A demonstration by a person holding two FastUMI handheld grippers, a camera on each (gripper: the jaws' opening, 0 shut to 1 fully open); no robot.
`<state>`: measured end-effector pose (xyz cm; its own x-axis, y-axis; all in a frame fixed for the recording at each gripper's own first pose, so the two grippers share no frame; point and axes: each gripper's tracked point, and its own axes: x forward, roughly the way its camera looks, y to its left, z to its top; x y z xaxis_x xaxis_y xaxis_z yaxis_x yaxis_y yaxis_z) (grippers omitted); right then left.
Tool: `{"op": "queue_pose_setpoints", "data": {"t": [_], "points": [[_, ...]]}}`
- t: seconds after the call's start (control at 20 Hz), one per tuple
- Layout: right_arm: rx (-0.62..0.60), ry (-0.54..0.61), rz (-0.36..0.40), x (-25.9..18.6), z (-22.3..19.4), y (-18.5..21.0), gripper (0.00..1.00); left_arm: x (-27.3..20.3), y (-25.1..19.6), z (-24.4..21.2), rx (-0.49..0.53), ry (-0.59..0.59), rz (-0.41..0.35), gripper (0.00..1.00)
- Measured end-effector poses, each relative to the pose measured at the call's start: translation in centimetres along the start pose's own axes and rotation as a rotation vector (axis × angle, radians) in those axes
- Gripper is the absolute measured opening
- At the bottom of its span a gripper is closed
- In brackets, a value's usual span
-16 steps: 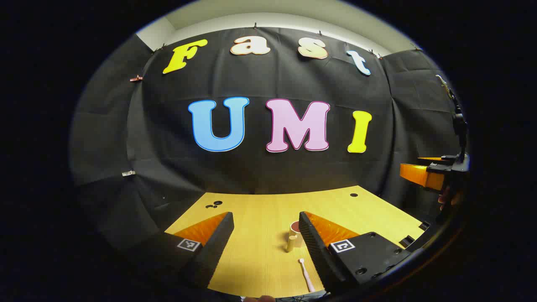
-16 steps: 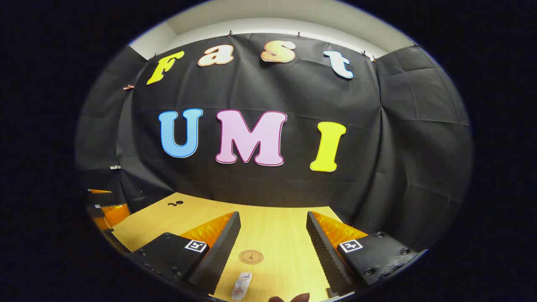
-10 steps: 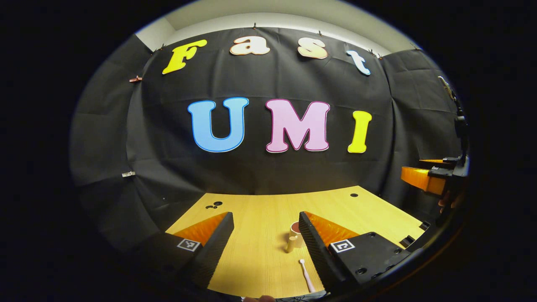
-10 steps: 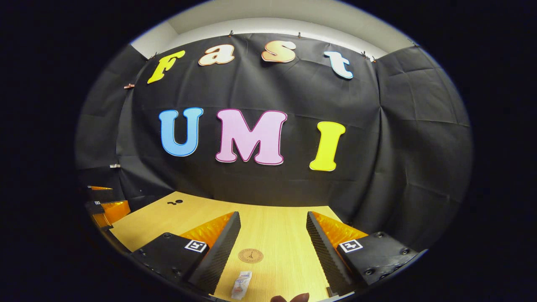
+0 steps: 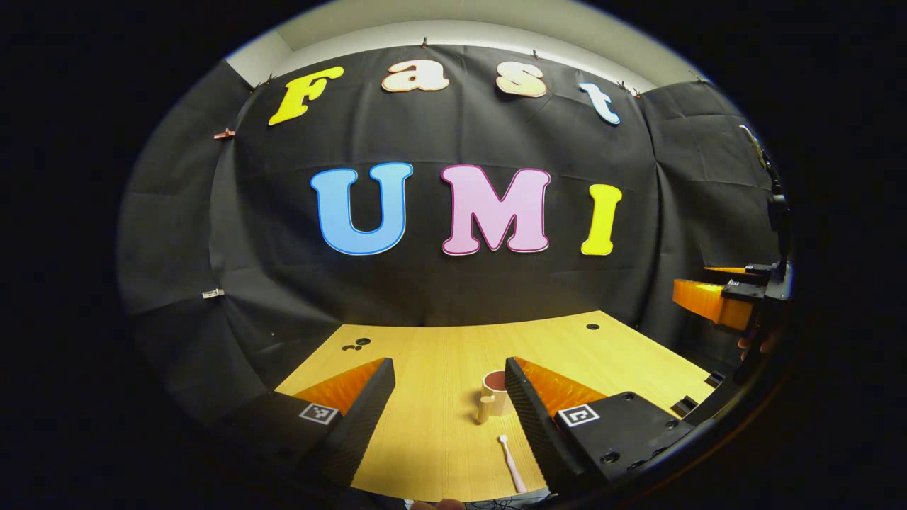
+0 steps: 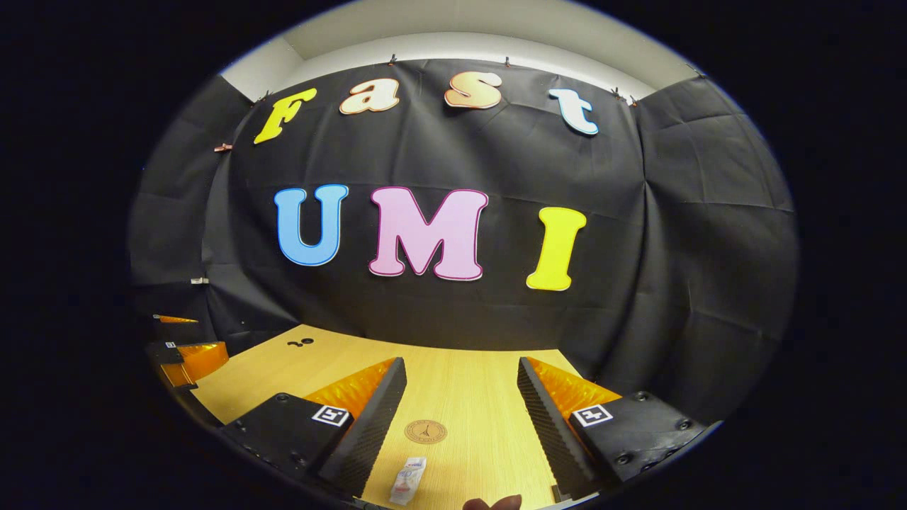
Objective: Put the toothbrush and toothpaste on the desktop into the cup, then pick up the cup and place it on the coaster on the desktop.
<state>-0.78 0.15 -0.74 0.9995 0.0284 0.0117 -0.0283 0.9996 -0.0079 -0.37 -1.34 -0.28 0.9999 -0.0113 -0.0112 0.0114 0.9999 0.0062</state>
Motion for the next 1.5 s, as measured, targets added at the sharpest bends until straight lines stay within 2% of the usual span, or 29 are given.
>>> {"op": "queue_pose_setpoints", "data": {"t": [0.15,0.35,0.6,0.75,0.9,1.1,1.25,1.4,1.5], "points": [[-0.029,0.033,0.018,0.1,-1.1,0.8,0.97,0.0,0.2,-0.5,0.001,0.007,0.004,0.96],[-0.043,0.166,0.055,0.1,-4.8,2.7,0.97,-0.2,0.5,-2.1,0.002,0.047,0.006,0.96],[-0.078,0.364,0.105,0.5,-12.5,6.1,0.98,-1.0,0.7,-5.8,-0.003,0.134,-0.014,0.97],[-0.06,0.532,0.129,0.7,-18.6,7.6,0.98,-1.4,1.0,-8.9,-0.028,0.208,-0.015,0.97],[-0.069,0.711,0.12,0.3,-24.5,8.0,0.98,-1.7,1.1,-10.7,-0.057,0.25,-0.014,0.97],[-0.079,0.866,0.096,0.5,-30.0,8.5,0.97,-1.4,1.5,-12.1,-0.059,0.285,-0.009,0.97],[-0.111,0.933,0.067,1.3,-32.1,8.7,0.94,-1.1,1.7,-12.5,-0.062,0.291,-0.004,0.97],[-0.124,0.973,0.031,2.3,-33.1,9.1,0.83,-0.9,1.8,-12.7,-0.079,0.297,0.001,0.97],[-0.151,1.002,0.013,2.5,-33.7,9.1,0.82,-1.0,1.8,-13.0,-0.087,0.302,0.008,0.96]]}}
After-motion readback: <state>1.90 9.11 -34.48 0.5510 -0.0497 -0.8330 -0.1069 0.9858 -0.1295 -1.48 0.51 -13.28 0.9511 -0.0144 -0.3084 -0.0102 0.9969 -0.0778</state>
